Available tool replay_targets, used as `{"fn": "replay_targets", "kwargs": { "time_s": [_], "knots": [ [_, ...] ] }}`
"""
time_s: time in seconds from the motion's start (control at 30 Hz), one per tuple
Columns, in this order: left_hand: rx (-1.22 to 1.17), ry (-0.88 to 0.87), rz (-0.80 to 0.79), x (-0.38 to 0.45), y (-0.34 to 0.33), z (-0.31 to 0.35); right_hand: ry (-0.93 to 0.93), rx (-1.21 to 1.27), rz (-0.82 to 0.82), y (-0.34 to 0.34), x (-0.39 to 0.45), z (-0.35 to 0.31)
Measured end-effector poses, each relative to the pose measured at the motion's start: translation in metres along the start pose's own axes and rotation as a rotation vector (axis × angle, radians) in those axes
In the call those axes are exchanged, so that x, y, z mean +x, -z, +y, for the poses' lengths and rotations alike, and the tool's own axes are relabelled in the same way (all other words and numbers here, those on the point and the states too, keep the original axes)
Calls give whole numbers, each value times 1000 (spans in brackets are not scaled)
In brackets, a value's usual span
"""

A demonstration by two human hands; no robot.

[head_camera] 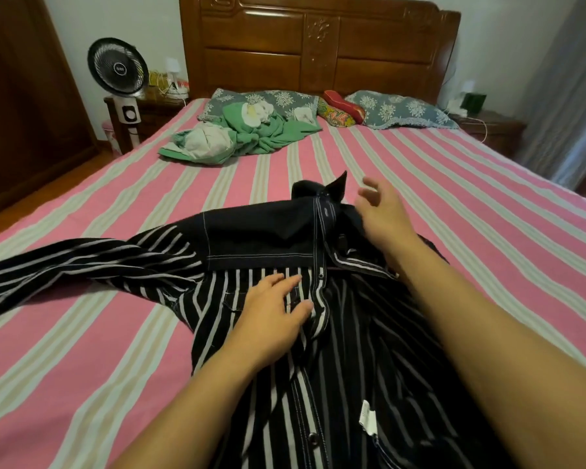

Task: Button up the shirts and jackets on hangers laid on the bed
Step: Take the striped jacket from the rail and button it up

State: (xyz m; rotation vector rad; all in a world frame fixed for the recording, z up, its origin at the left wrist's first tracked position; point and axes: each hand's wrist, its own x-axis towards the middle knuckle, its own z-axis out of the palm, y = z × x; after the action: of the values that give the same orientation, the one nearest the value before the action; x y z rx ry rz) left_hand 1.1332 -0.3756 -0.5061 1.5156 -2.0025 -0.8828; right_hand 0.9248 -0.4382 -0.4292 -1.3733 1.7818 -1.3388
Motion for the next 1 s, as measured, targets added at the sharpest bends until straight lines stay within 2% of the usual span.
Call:
{"fn": "replay_targets", "kwargs": {
  "time_s": [0.07, 0.13, 0.2, 0.27, 0.4, 0.5, 0.57, 0.6, 0.67, 0.73, 0.8, 0.9, 1.0],
  "knots": [
    [104, 26, -112, -2, -6, 3, 54, -300, -100, 0, -17, 18],
    [328, 21, -217, -6, -12, 5, 26, -619, -253, -9, -42, 47],
    [430, -3, -231, -10, -14, 7, -73, -890, -366, -19, -68, 71],
    [397, -12, -189, -13, -12, 11, -98, -1029, -352, -22, -85, 80],
    [418, 3, -146, -18, 2, 17, -80, -1015, -335, -12, -93, 64],
    [433, -18, -119, -21, 25, 19, -21, -891, -187, 19, -83, 47],
    [475, -87, -72, -24, 37, 20, 56, -966, -120, 43, -71, 45],
    [498, -123, -52, -27, 39, 21, 47, -1063, -116, 56, -66, 50],
    [478, -158, -37, -35, 32, 24, -96, -1215, -174, 77, -61, 67],
    [386, -86, -52, -38, 21, 24, -197, -1237, -230, 94, -60, 87],
    [326, -9, -50, -35, 14, 19, -99, -1162, -179, 104, -62, 90],
    [136, -15, -42, -26, 19, 17, 113, -1015, -55, 111, -75, 49],
    [-152, -91, -97, -31, 45, 28, 272, -824, -135, 106, -98, -21]
  ]
}}
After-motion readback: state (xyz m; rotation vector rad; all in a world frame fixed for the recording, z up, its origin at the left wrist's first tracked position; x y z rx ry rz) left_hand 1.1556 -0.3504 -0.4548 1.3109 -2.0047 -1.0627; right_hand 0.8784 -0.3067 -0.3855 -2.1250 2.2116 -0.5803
